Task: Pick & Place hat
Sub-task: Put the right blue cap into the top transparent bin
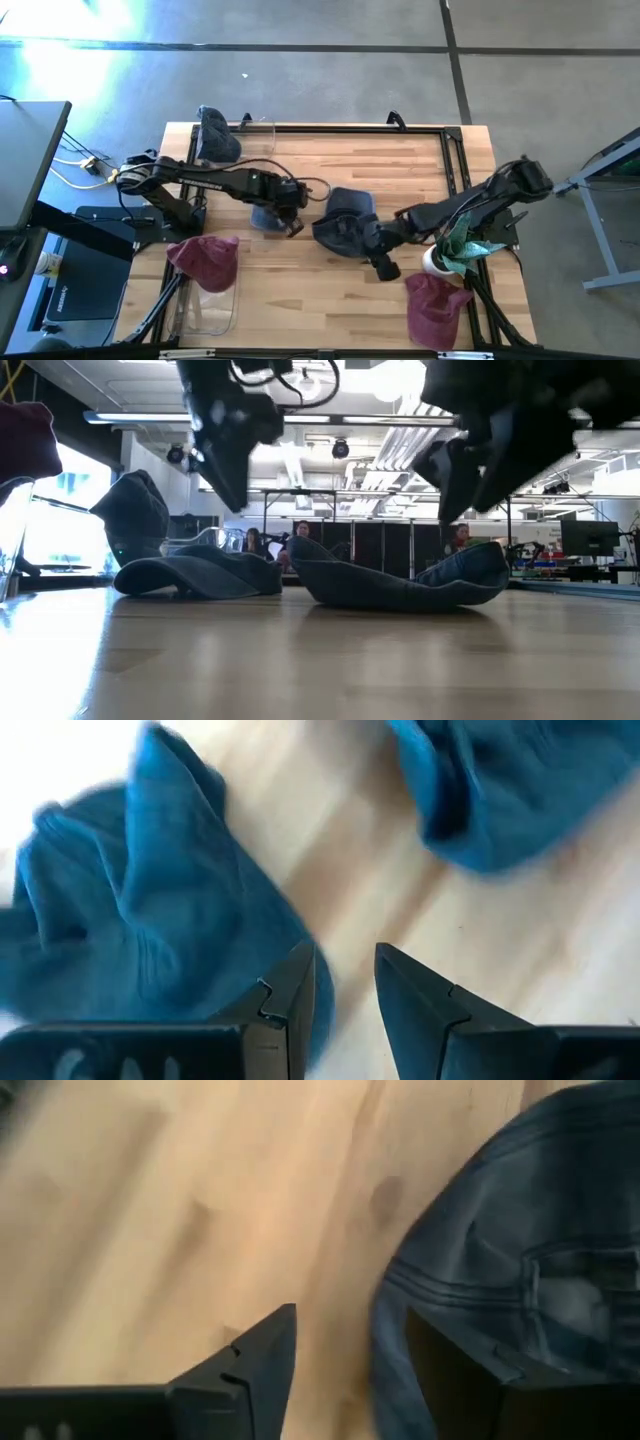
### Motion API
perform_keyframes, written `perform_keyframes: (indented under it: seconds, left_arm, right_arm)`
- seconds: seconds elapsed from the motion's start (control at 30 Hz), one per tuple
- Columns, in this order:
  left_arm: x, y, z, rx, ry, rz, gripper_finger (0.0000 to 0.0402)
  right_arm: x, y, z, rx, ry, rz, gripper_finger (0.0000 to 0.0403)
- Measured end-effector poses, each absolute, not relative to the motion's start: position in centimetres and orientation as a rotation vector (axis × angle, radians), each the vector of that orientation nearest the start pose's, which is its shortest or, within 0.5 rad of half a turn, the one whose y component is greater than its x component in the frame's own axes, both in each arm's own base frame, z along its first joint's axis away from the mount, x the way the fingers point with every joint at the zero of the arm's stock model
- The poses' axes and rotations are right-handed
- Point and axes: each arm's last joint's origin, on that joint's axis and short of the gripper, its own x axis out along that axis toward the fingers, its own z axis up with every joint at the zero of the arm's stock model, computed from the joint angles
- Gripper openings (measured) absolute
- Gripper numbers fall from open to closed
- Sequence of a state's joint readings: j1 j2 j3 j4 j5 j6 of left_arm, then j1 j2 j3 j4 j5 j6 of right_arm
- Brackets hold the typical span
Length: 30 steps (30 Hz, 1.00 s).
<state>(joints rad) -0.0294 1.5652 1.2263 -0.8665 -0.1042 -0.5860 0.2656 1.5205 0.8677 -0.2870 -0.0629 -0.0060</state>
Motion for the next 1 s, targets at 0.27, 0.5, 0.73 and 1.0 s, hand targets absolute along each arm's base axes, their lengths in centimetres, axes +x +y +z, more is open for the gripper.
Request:
perform_keyframes:
  seconds: [0.27,0.5,0.73,1.0]
  left_arm:
    - [29.6,-3.9,25.2,-0.353,1.211,0.307,0.0103]
    - [29.3,-5.7,25.4,-0.308,1.21,0.252,0.0103]
    - [28.8,-6.0,27.3,-0.263,1.099,0.168,0.0103]
    - [28.4,-6.1,32.0,-0.143,0.82,-0.033,0.0103]
  right_arm:
    - [29.4,8.3,13.7,-0.405,1.084,0.31,0.0176]
    - [29.7,8.1,13.0,-0.397,1.106,0.258,0.0059]
    - [30.0,6.1,19.0,-0.106,0.941,0.121,0.0013]
    - [28.1,2.1,25.7,0.335,0.691,0.202,0.0004]
